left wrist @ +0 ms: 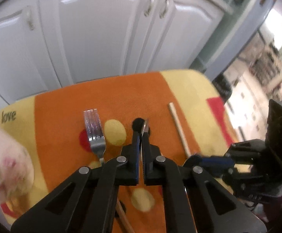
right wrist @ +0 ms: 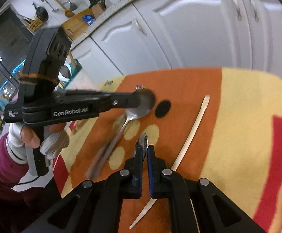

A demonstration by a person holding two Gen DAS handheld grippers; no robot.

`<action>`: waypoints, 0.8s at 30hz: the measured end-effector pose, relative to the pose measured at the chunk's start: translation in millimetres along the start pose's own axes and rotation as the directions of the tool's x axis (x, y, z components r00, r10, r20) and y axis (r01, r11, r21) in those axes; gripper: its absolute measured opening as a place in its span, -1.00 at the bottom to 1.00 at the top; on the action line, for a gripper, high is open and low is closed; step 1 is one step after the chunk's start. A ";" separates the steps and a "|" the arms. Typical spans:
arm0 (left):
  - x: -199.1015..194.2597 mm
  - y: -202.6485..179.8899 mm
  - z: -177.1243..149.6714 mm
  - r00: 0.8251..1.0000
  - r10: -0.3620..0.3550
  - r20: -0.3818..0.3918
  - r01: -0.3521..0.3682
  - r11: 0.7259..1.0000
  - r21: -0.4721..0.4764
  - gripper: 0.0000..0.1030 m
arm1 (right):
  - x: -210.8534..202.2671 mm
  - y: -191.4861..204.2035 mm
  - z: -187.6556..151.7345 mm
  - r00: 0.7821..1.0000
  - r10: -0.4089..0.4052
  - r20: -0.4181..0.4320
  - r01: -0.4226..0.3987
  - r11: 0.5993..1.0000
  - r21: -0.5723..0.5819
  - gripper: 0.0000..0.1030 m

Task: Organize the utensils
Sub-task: 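Lift both held spoons and carry them toward the floral holder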

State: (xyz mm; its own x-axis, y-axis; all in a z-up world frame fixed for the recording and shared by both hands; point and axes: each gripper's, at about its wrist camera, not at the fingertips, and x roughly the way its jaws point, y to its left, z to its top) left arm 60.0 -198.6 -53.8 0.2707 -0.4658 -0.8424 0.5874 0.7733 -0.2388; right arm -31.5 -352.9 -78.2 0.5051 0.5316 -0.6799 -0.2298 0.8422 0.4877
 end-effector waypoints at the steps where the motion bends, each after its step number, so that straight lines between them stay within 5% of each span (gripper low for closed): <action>1: -10.2 3.2 -1.6 1.000 -0.013 0.019 0.013 1.000 -0.021 -1.00 | -8.9 5.2 2.1 1.000 -0.020 0.020 0.021 1.000 -0.020 -0.93; 13: -113.1 9.0 -22.3 0.979 -0.020 0.205 0.033 0.997 -0.063 -1.00 | -67.5 47.3 25.8 0.978 -0.120 0.170 0.140 0.983 -0.117 -0.95; 24: -170.7 32.3 -42.5 0.956 0.080 0.284 -0.056 0.994 -0.091 -1.00 | -81.3 106.6 48.7 0.968 -0.106 0.226 0.152 0.968 -0.199 -0.95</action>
State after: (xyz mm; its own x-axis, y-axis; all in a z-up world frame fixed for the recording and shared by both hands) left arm 0.3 -75.8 61.8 0.5222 -0.5054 -0.6870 0.4997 0.8341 -0.2338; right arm -56.6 -310.7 55.7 0.7011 0.4054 -0.5866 -0.3111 0.9142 0.2598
